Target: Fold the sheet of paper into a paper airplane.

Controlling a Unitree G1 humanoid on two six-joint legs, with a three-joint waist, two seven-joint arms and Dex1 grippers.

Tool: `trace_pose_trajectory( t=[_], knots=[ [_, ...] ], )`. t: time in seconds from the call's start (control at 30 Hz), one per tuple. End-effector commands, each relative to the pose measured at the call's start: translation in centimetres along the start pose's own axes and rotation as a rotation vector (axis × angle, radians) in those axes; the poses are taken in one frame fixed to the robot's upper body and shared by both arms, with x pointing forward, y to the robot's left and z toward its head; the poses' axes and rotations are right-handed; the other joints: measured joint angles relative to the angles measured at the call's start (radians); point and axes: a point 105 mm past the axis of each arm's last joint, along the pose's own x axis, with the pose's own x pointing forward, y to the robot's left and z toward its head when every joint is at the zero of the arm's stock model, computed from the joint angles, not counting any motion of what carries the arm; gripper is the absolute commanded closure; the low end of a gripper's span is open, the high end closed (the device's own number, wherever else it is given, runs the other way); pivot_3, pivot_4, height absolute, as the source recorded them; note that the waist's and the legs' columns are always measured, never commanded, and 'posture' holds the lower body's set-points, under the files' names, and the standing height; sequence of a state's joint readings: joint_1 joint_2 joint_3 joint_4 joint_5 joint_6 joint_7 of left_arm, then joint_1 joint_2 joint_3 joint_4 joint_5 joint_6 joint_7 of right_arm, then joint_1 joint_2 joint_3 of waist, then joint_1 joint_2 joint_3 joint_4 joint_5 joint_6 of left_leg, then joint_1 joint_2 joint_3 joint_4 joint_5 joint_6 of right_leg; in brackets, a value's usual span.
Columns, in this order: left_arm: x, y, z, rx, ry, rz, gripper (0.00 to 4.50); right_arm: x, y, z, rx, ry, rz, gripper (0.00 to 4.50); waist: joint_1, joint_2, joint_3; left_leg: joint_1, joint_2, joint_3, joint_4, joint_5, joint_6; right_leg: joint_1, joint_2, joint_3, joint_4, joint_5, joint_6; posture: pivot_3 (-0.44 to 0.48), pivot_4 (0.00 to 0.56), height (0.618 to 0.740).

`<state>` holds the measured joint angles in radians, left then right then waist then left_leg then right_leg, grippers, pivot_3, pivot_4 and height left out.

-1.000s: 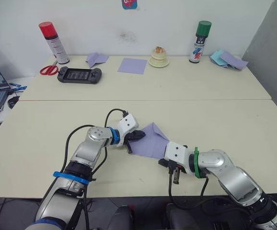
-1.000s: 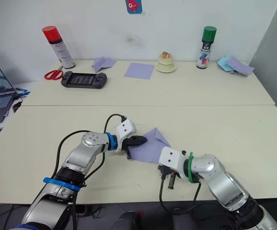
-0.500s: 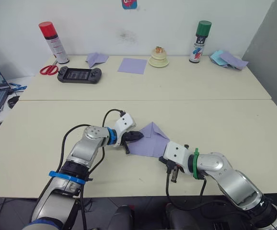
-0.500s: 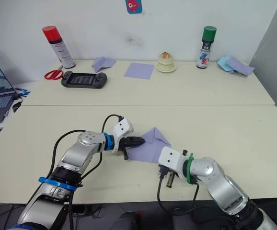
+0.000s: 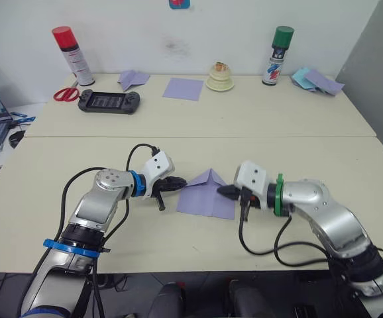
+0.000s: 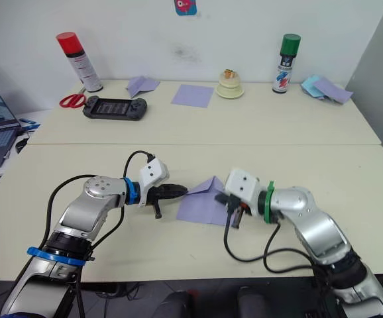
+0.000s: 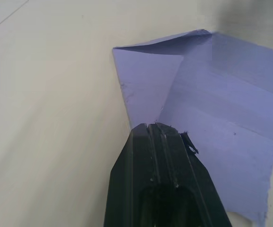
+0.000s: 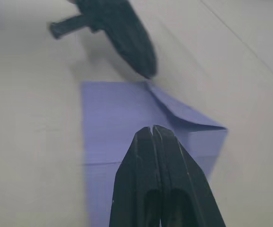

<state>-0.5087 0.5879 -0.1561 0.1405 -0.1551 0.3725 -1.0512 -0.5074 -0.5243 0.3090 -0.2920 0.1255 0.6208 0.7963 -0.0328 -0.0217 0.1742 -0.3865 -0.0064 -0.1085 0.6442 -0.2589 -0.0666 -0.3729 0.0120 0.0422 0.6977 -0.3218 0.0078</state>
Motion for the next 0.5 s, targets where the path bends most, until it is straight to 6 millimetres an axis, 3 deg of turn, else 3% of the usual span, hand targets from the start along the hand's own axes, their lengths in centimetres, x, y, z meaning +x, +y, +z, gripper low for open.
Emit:
trace_pose_trajectory(
  t=[0.03, 0.27, 0.5],
  knots=[
    [-0.6, 0.1, 1.5, 0.035, -0.045, 0.016, 4.44, 1.3, -2.8, 0.1, -0.062, 0.012, -0.103, 4.50, 0.000, 0.000, 0.000, -0.001, 0.000, 0.000, 0.000, 0.000, 0.000, -0.001, 0.000, 0.000, 0.000, 0.000, 0.000, 0.000, 0.150, 0.740],
    [-0.3, -0.1, 1.7, 0.043, -0.046, 0.011, 4.44, 4.6, -4.6, -2.4, -0.095, 0.132, -0.122, 4.50, -0.001, 0.000, 0.000, -0.011, 0.000, 0.000, 0.001, 0.000, 0.000, -0.010, 0.000, 0.000, 0.001, 0.001, -0.001, 0.000, 0.150, 0.740],
    [-0.2, -0.2, 1.8, 0.049, -0.046, 0.003, 4.44, 5.8, -4.4, -3.2, -0.109, 0.154, -0.068, 4.50, -0.001, 0.000, 0.000, -0.013, 0.000, 0.000, 0.001, 0.000, 0.000, -0.012, 0.000, 0.000, 0.003, 0.001, -0.001, 0.000, 0.150, 0.740]
  ],
)
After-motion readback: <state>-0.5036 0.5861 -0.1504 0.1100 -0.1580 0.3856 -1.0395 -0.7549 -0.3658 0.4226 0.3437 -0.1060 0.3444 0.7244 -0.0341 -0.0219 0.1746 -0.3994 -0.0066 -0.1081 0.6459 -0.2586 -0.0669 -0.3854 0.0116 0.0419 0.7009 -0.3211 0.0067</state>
